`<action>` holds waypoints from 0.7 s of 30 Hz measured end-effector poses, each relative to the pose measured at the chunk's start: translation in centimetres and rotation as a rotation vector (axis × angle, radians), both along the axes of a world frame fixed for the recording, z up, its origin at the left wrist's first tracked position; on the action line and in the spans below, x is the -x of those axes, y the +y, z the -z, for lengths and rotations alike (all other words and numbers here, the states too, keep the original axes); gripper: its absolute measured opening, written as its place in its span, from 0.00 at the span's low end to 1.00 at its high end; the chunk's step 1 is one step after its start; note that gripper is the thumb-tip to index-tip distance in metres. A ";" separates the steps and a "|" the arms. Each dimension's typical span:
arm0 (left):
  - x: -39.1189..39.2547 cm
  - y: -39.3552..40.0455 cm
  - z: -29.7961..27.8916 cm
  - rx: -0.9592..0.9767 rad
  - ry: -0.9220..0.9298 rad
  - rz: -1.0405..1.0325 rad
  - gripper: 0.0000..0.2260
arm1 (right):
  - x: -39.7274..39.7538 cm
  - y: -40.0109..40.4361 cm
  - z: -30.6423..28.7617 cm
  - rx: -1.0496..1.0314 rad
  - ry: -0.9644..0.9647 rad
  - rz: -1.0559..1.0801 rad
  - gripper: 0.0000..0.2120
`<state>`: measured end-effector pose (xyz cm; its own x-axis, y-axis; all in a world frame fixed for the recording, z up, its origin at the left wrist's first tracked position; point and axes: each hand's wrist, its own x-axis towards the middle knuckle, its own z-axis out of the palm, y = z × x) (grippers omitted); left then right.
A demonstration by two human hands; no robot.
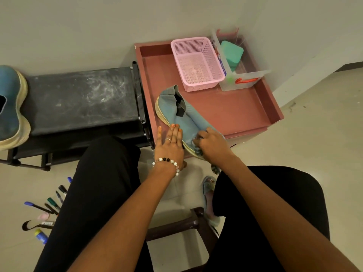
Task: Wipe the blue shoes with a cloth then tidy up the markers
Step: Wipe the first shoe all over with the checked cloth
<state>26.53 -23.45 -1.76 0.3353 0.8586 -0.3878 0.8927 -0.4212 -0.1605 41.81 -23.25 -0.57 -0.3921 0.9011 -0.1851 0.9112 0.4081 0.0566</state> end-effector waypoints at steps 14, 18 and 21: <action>-1.0 2.7 -1.9 0.028 0.190 0.004 0.43 | -2.4 -1.8 -1.9 0.064 0.596 0.742 0.20; -0.3 4.5 -2.5 0.094 0.220 -0.025 0.41 | -0.5 -1.6 -2.3 0.033 0.738 0.740 0.12; 1.1 5.5 -2.8 0.088 0.053 -0.022 0.38 | 0.5 -1.1 -1.6 0.002 0.829 0.800 0.12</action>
